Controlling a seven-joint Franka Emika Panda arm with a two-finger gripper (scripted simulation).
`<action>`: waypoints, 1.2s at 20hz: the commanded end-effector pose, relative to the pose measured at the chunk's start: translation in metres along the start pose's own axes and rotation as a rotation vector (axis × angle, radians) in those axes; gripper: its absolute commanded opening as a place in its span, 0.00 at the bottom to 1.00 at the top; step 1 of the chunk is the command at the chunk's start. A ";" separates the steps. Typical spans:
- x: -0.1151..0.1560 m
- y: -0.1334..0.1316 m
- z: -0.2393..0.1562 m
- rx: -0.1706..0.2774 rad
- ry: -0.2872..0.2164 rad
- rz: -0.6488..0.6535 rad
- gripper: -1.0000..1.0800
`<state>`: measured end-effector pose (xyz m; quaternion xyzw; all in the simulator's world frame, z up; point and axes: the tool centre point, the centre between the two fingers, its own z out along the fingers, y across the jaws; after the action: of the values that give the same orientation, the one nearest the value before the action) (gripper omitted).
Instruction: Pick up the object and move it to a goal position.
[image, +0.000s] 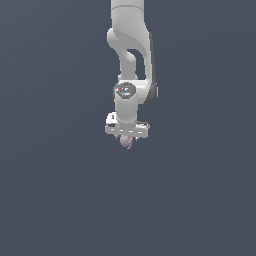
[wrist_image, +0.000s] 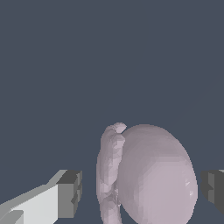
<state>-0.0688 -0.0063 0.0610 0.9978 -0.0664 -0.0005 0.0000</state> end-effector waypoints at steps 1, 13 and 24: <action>0.000 0.000 0.010 0.000 0.001 0.000 0.96; 0.001 0.000 0.017 0.000 0.001 0.000 0.00; 0.002 0.003 0.002 0.000 0.002 0.001 0.00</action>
<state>-0.0682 -0.0084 0.0537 0.9978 -0.0666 0.0000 0.0000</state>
